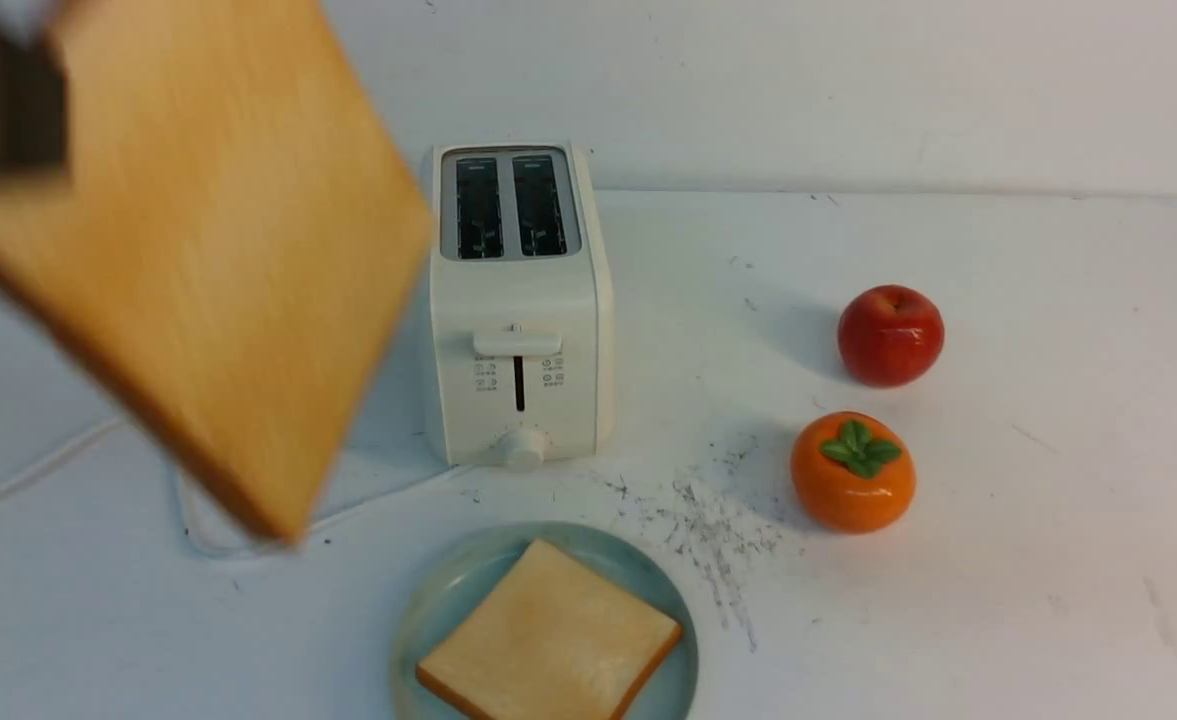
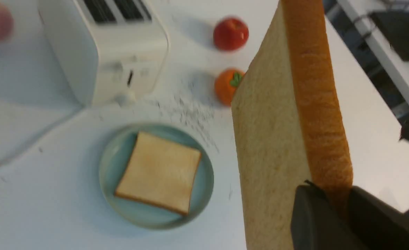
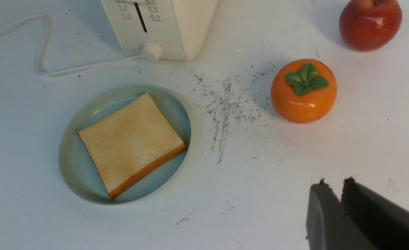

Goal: Take toasted bread from bread machine on white table place on plate.
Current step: 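Place the slice of bread on the plate with the left gripper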

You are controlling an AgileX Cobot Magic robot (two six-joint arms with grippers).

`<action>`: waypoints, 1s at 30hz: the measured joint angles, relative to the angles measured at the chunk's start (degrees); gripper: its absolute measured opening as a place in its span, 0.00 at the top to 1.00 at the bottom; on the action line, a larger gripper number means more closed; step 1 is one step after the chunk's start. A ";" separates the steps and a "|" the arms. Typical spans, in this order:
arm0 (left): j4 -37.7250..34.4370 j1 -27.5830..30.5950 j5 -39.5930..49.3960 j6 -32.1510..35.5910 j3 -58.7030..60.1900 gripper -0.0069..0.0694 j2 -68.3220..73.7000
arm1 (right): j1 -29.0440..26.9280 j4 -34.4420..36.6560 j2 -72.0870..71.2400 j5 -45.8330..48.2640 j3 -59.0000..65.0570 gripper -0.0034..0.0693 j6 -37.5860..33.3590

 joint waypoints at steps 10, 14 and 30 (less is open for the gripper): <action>-15.47 0.00 -20.29 5.34 23.91 0.81 5.05 | 0.00 2.51 0.00 0.12 0.00 0.83 0.00; -19.83 0.00 -24.08 10.61 23.85 0.81 13.83 | 0.00 2.78 0.00 0.51 0.00 0.82 0.00; -22.51 0.00 -34.30 19.69 23.85 0.81 30.48 | 0.00 2.96 0.00 3.06 0.00 0.81 0.00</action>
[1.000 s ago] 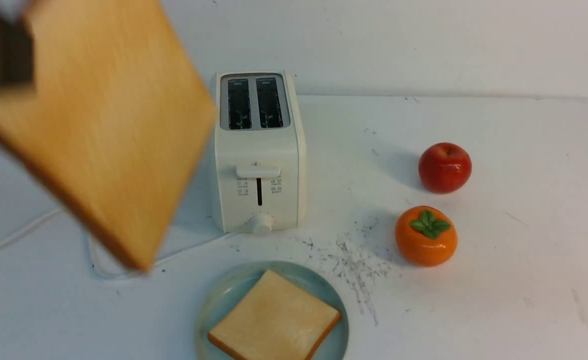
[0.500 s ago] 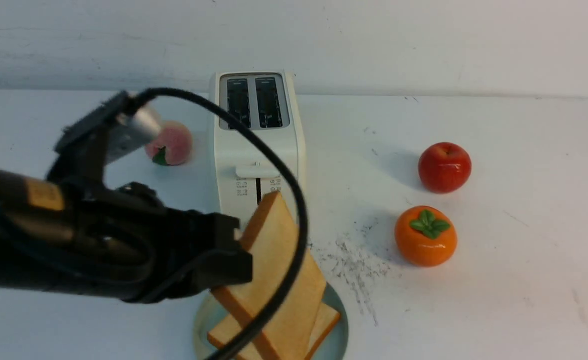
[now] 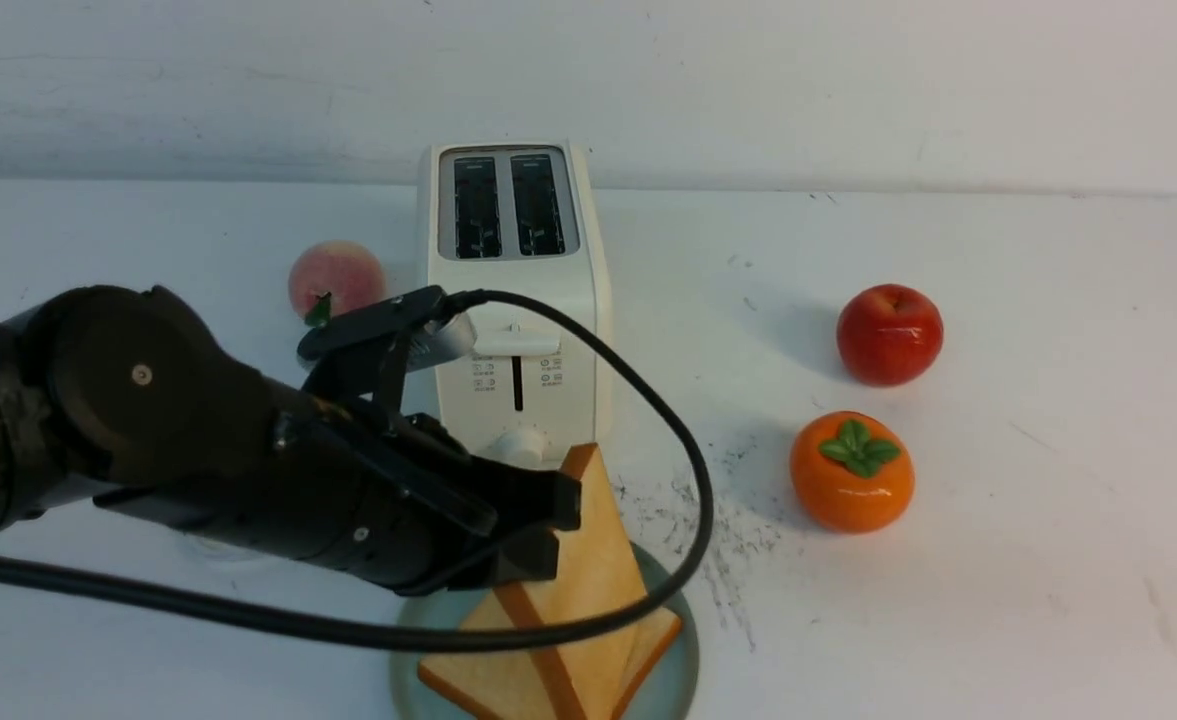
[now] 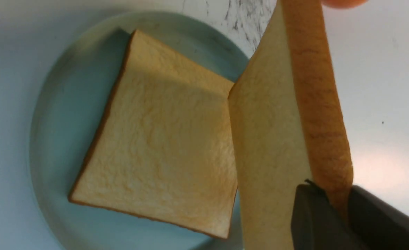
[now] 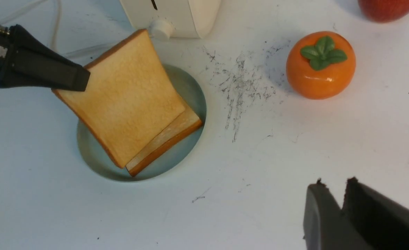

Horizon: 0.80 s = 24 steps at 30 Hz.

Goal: Take toasted bread from bread machine on white table place on plate.
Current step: 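Place the slice of bread on the plate with the left gripper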

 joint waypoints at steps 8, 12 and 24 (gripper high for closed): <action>-1.96 0.00 -0.25 0.44 0.00 0.81 0.00 | 0.00 0.00 0.00 0.00 0.00 0.80 0.00; -5.07 0.00 -0.37 0.99 0.00 0.81 -0.48 | 0.00 0.00 0.00 0.00 0.00 0.79 0.00; -6.76 0.00 0.23 8.77 0.00 0.81 3.86 | 0.00 0.00 0.00 0.02 0.00 0.78 0.00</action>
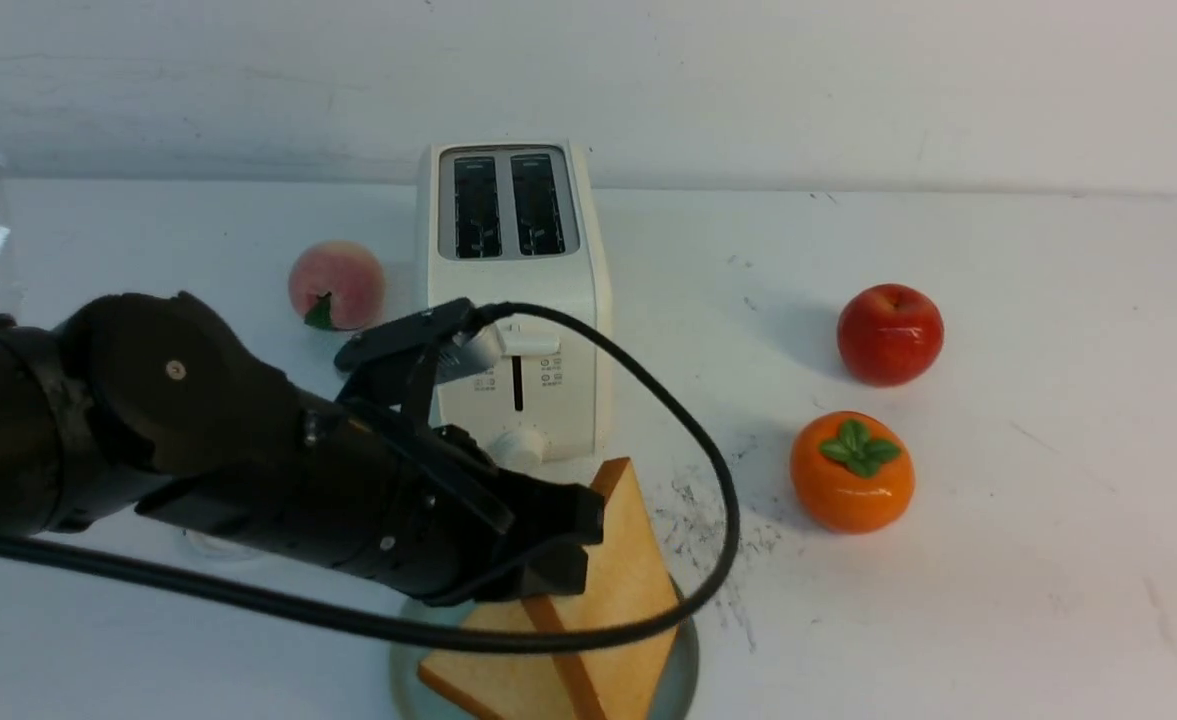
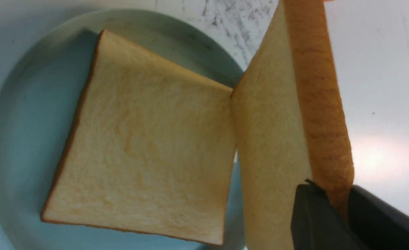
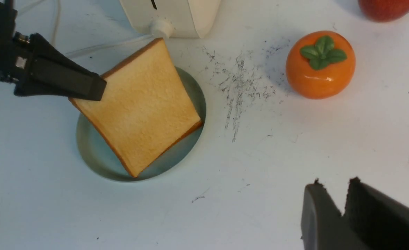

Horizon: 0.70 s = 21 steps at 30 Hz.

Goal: Take toasted bread from bread machine on white table place on plate.
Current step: 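Place the slice of bread on the plate with the left gripper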

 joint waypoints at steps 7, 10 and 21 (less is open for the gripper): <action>2.98 0.00 -2.31 0.38 -0.15 0.81 2.25 | 0.00 0.00 0.00 1.69 0.00 0.77 0.00; 3.75 0.00 -2.72 0.38 -0.15 0.81 2.29 | 0.00 0.00 0.00 2.37 0.00 0.77 0.00; 4.90 0.00 -2.91 0.44 -0.15 0.66 2.37 | 0.00 0.46 0.00 2.74 0.00 0.76 0.00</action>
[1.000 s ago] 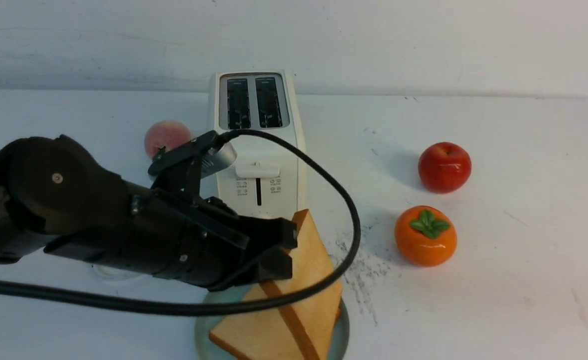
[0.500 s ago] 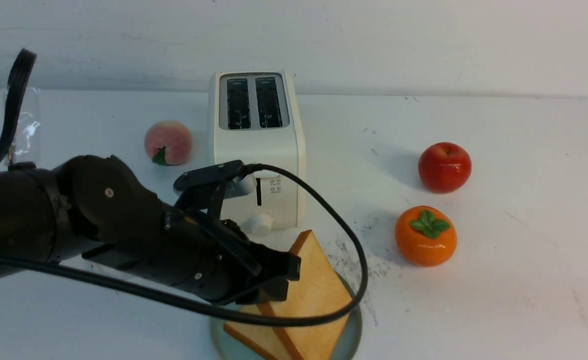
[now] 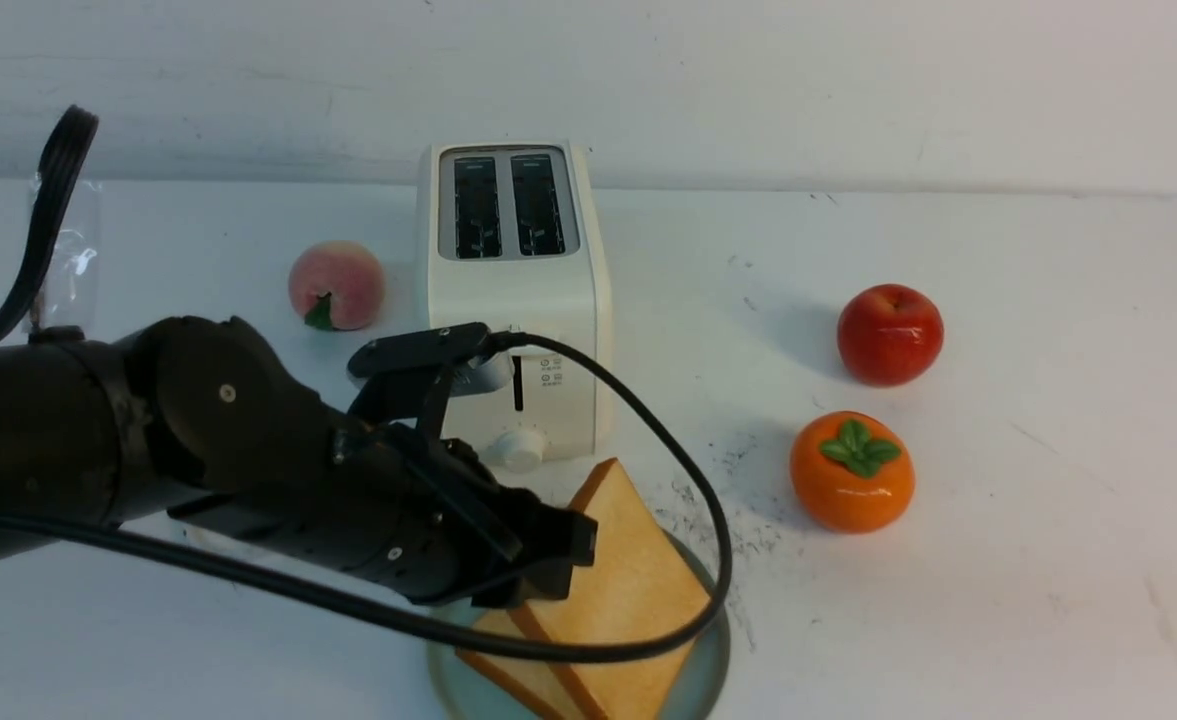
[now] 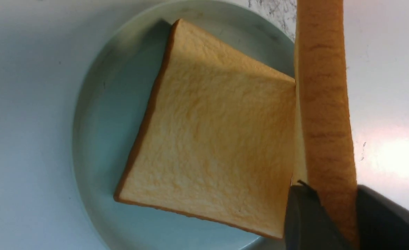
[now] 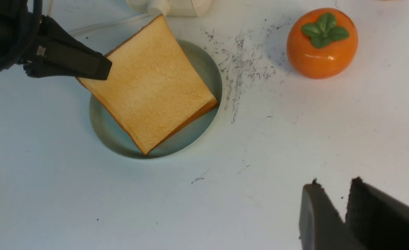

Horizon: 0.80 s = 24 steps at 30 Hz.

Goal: Take toasted bread from bread machine on white table place on plate.
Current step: 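Place the slice of bread on the plate with the left gripper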

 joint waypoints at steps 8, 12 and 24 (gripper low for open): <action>3.42 0.00 0.00 -0.06 0.00 0.43 0.39 | 0.00 0.80 0.00 0.02 0.00 0.75 0.00; 4.21 0.00 -0.27 -0.06 0.00 0.36 0.39 | 0.00 1.18 0.00 0.02 0.00 0.74 0.00; 8.99 0.00 -4.24 -0.01 0.00 0.34 0.39 | 0.00 1.30 0.00 0.02 0.00 0.72 0.00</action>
